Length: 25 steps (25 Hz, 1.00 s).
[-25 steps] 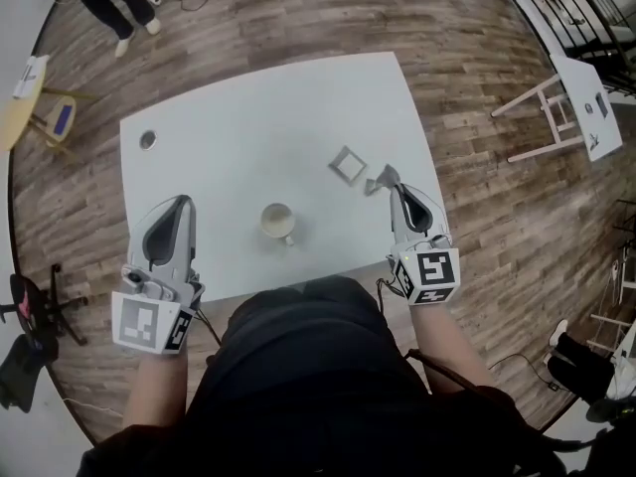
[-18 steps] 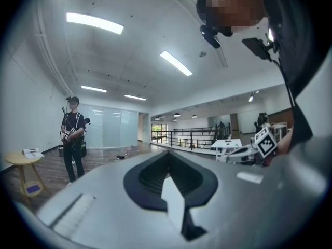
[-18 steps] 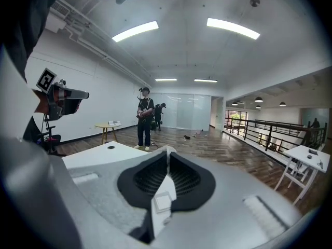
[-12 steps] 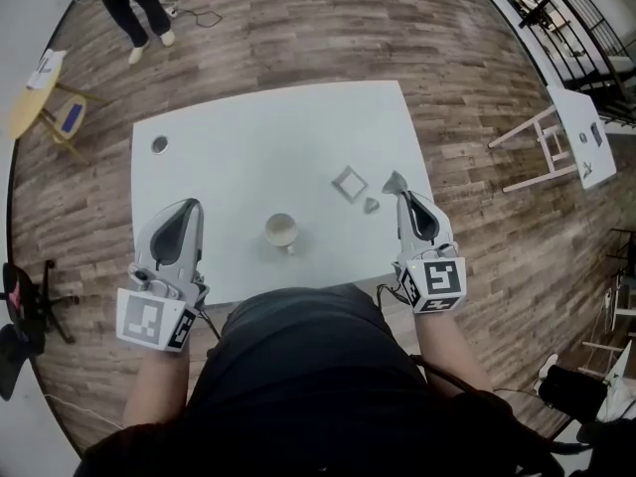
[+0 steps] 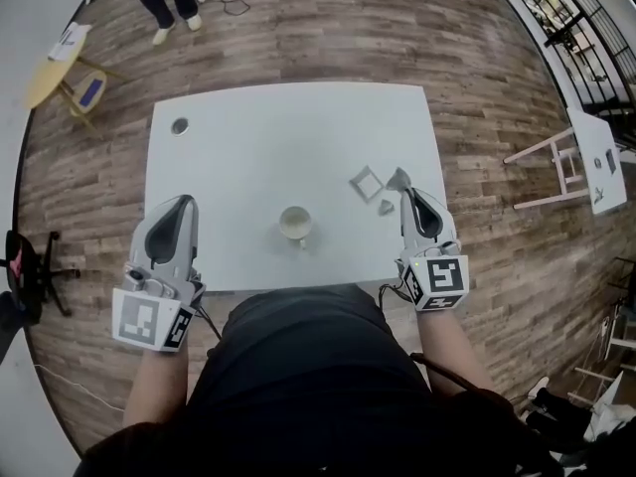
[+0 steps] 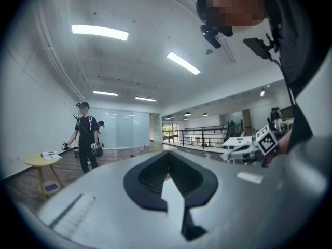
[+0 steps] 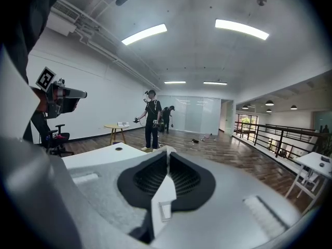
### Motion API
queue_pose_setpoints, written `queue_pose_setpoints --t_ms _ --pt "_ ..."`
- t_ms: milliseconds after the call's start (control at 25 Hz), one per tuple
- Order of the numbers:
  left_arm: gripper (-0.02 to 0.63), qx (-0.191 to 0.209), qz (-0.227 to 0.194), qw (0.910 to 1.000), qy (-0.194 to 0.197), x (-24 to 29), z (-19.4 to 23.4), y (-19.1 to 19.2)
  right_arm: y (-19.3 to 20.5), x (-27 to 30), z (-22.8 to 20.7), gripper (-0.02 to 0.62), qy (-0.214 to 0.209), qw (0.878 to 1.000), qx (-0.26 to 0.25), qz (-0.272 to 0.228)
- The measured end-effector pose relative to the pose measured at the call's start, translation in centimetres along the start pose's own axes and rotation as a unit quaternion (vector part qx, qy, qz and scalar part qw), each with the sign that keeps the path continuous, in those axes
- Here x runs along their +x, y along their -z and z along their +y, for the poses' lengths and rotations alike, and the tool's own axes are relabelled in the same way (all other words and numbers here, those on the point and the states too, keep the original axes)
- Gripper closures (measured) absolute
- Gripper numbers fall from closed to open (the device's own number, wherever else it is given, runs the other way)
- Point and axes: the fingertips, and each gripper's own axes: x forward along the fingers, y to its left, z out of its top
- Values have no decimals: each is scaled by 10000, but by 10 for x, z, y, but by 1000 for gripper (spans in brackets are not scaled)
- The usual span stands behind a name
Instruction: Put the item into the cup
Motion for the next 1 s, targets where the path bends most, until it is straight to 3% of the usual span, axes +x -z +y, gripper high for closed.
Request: queue_pose_setpoints --t_ms 560,1000 --pt "607 -57 77 9961 -880 -65 26 12 -17 32 57 580 -846 9962 -144 -133" --pt "607 -120 195 9851 -1702 -125 47 19 -22 55 117 580 -1633 9862 -207 -171"
